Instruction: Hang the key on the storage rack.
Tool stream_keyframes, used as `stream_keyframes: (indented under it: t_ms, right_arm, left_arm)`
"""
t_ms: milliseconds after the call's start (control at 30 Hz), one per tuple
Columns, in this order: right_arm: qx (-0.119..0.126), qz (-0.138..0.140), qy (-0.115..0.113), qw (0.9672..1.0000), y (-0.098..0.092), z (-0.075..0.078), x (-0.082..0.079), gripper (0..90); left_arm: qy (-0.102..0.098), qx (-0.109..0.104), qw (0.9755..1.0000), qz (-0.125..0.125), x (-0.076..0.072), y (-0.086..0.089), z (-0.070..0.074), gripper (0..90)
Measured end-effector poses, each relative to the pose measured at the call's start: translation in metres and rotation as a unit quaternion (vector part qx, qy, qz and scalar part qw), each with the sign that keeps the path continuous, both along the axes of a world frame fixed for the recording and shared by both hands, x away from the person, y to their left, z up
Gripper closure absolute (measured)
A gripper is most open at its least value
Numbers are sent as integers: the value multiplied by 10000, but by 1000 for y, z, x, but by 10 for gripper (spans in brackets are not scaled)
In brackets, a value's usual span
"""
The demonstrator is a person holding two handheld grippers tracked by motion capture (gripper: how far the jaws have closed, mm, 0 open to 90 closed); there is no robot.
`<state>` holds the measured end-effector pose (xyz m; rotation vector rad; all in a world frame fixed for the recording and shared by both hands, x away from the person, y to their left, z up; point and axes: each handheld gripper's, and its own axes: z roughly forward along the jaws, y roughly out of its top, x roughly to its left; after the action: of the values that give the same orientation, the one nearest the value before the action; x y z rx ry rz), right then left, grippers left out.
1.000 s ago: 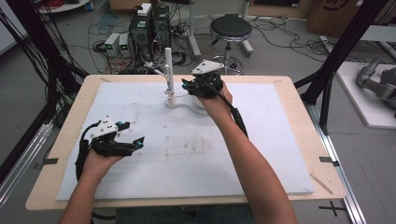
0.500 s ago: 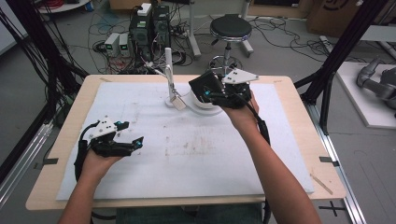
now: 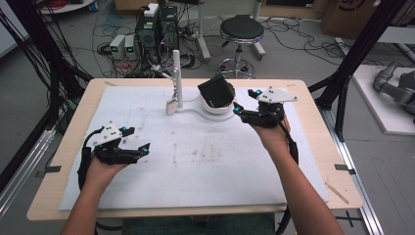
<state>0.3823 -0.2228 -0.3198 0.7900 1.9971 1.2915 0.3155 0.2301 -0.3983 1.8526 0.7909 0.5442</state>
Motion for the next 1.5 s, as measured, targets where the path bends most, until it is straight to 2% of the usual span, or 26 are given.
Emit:
stream_keyframes:
  t_ms: [167,267,467,800,967,1033,1267,1500]
  right_arm:
    - [73,-111,204,9997,-11,-13,-5,278]
    - [116,-139,215,9996,-18,-25,-12,251]
    - [97,-146,312,9994,-22,-40,-22,223]
    - [271,-188,404,9986,-31,-66,-34,206]
    - [194,-170,491,9985,-33,-76,-37,206]
    - [184,-133,581,9981,-34,-79,-37,206]
    - [151,-166,575,9981,-37,-81,-36,206]
    - [156,-230,660,9974,-39,-82,-35,205]
  left_arm:
    - [12,15,10000,-35,1,-2,0,173]
    - [11,4,10000,-32,1,-2,-1,173]
    - [10,11,10000,-43,2,-2,0,173]
    - [16,23,10000,-28,3,-3,-1,173]
    - [0,-31,10000,-27,5,-4,0,173]
    - [5,-24,10000,-38,5,-5,-1,173]
    - [38,19,10000,-41,7,-7,-3,173]
    - [41,15,10000,-79,7,-7,-5,173]
